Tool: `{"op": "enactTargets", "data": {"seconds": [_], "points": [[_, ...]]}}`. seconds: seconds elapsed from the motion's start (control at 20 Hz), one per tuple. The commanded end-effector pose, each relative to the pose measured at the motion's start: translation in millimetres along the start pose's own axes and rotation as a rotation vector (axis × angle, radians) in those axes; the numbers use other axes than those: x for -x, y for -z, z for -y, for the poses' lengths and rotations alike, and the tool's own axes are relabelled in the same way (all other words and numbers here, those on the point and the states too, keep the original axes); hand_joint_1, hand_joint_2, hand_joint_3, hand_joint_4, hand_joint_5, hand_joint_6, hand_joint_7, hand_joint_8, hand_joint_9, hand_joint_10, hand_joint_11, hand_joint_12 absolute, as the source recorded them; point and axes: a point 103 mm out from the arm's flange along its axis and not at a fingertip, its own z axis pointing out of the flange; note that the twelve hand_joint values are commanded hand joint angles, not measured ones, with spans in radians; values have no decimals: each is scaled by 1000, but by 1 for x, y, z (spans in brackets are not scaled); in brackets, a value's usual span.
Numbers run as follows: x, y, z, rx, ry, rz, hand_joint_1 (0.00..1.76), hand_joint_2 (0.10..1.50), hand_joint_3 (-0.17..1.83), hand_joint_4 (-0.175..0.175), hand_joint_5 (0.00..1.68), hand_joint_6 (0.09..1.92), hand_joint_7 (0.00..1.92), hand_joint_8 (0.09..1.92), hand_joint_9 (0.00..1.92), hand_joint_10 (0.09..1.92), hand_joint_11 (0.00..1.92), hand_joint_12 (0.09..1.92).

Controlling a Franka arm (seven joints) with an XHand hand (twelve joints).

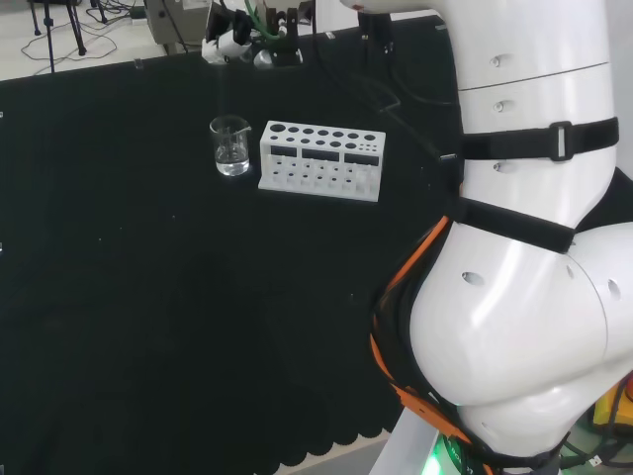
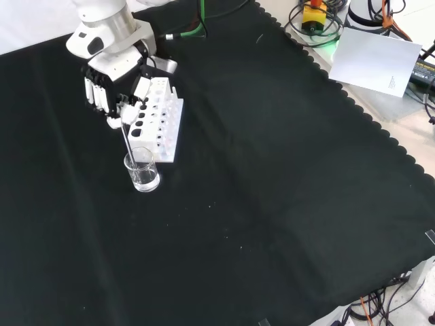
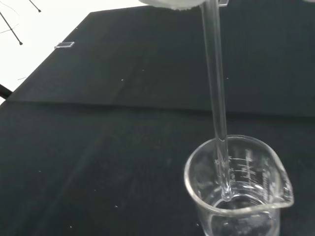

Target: Stir in the beaker to the left of the white test tube rack with the glass rod.

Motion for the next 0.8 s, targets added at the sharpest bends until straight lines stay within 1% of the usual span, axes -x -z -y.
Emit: {"op": "enactTargets", "data": {"seconds": [0.05, 0.1, 0.25, 0.5, 0.6, 0.8], "points": [[24, 10, 28, 2, -46, 16, 1314, 1089, -175, -175, 1372, 87, 1249, 882, 1689, 692, 1120, 818], [23, 7, 26, -4, -47, 16, 1314, 1089, -175, -175, 1372, 87, 1248, 882, 1688, 692, 1120, 818], [20, 8, 26, 4, -36, 13, 1314, 1089, -175, -175, 1372, 87, 1248, 883, 1689, 693, 1120, 818], [8, 15, 39, 26, -1, 8, 1314, 1089, -175, -175, 1372, 87, 1248, 883, 1688, 695, 1120, 817], [5, 17, 41, 29, 1, 1, 1314, 1089, -175, -175, 1372, 87, 1248, 883, 1688, 696, 1120, 817], [1, 17, 39, 22, 5, 16, 1314, 1089, -175, -175, 1372, 87, 1247, 884, 1687, 697, 1119, 817]]}}
